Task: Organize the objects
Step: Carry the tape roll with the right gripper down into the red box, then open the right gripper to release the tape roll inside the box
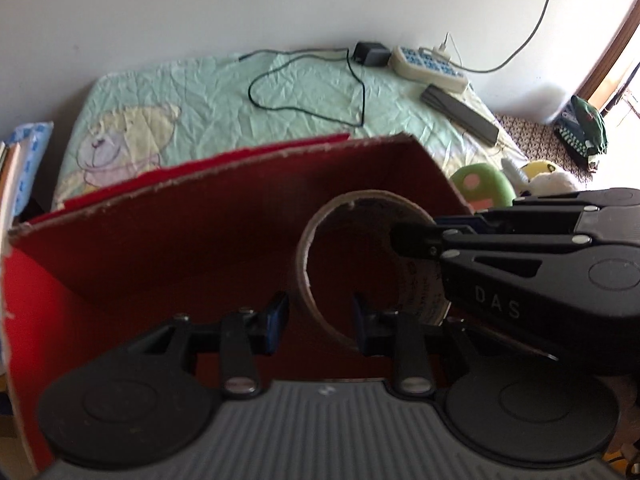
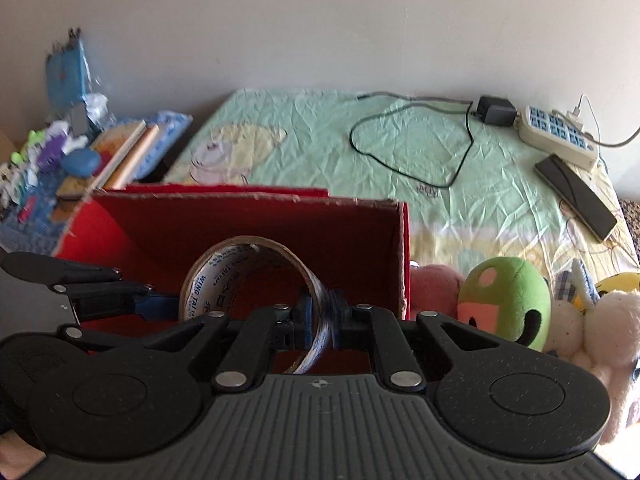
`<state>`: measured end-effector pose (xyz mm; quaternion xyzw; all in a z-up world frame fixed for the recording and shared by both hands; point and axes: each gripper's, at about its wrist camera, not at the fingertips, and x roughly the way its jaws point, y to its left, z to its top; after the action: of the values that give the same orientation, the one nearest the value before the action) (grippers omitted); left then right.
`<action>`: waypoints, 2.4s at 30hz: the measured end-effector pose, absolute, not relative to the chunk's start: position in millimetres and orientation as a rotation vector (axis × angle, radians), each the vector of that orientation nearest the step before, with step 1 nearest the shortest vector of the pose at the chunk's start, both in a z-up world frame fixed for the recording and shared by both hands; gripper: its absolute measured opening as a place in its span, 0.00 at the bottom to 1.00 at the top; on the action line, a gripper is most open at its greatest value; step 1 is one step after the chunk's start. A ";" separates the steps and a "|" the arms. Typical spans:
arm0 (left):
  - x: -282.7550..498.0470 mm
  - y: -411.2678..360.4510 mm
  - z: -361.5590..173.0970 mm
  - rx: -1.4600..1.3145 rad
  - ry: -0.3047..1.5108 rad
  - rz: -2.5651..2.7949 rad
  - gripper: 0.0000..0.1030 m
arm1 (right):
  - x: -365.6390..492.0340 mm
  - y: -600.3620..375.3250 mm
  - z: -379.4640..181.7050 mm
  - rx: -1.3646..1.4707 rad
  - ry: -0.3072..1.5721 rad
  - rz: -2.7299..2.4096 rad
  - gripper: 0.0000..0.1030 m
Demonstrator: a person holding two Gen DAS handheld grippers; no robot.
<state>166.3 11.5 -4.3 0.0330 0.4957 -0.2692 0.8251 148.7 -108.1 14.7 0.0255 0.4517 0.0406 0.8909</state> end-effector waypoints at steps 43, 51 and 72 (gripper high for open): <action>184.5 33.9 -14.8 0.196 1.045 -0.331 0.39 | 150.7 -112.2 14.9 0.281 0.991 0.128 0.27; 191.4 41.6 -23.2 0.289 1.041 -0.216 0.40 | 158.4 -84.7 -9.5 0.264 1.119 0.193 0.27; 188.3 27.1 -32.8 0.389 1.046 -0.245 0.47 | 156.4 -96.7 -22.0 0.284 1.053 0.089 0.16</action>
<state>188.3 27.1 -32.8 0.1839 0.4948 -0.1159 0.8414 156.4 -96.7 -22.0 0.1350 0.5006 0.0421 0.8540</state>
